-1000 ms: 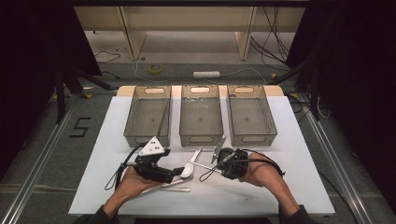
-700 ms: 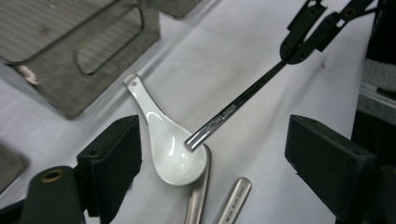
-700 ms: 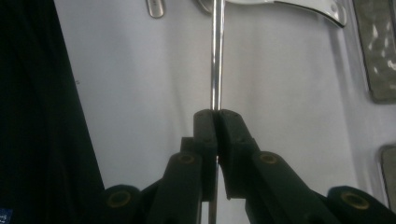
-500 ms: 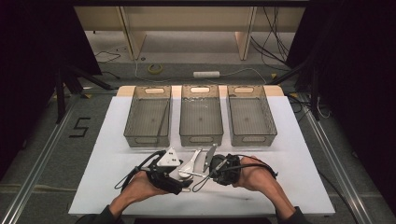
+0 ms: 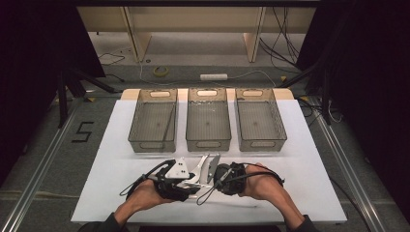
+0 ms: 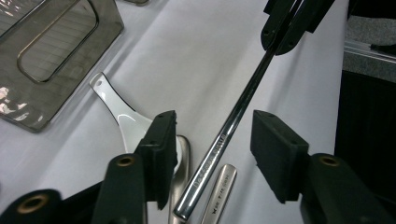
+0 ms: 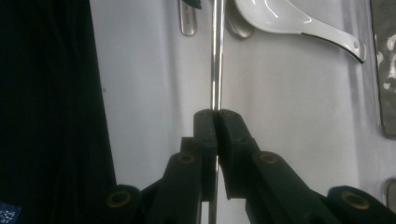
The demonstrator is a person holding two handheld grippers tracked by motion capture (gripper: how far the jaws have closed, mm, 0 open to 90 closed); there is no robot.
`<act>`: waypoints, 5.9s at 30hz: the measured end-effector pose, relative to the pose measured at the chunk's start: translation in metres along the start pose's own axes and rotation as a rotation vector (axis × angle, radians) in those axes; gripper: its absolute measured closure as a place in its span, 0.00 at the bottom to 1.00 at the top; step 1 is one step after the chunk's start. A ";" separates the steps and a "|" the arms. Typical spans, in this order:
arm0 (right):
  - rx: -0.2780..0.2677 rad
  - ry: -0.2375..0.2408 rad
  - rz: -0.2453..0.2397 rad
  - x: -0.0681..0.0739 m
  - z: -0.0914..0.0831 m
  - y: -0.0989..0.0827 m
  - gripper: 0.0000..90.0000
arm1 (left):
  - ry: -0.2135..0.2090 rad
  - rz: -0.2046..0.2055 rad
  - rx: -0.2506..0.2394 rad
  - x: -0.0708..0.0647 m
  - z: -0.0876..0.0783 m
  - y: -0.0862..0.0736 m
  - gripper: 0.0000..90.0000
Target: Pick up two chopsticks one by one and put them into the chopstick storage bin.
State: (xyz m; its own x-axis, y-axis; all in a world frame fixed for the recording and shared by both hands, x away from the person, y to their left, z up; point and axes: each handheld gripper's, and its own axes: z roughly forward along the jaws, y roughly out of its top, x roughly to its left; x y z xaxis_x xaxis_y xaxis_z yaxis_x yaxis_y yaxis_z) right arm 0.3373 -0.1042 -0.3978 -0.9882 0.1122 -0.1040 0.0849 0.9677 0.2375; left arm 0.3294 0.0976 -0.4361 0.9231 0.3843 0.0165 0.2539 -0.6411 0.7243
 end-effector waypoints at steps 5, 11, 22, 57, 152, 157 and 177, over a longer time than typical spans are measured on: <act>0.005 0.010 -0.002 0.001 0.000 0.001 0.96 | -0.010 0.017 0.009 -0.001 0.001 -0.001 0.64; 0.007 0.011 -0.019 0.002 0.001 0.001 0.96 | -0.024 0.036 0.021 -0.003 0.002 -0.001 0.70; 0.005 0.025 -0.066 0.001 0.000 -0.003 0.94 | -0.103 0.087 0.052 -0.006 0.004 -0.003 0.86; -0.692 -0.234 0.516 -0.029 -0.023 -0.082 0.31 | 0.157 -0.240 -0.078 0.037 -0.031 -0.015 0.93; -0.794 -0.237 0.643 0.014 0.000 -0.125 0.28 | 0.532 -0.714 -0.143 0.177 -0.054 -0.032 0.47; -0.793 -0.243 0.643 0.014 -0.001 -0.125 0.27 | 0.505 -0.702 -0.144 0.168 -0.054 -0.026 0.35; -0.795 -0.266 0.650 0.014 -0.001 -0.125 0.27 | 0.362 -0.625 -0.155 0.134 -0.056 0.000 0.21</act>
State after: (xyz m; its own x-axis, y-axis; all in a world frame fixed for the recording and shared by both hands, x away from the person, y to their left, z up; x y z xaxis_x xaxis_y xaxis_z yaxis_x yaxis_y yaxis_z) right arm 0.3126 -0.2243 -0.4277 -0.7151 0.6939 0.0849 0.3845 0.2890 0.8767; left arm 0.4366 0.1860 -0.3950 0.4598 0.8594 -0.2238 0.6327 -0.1402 0.7616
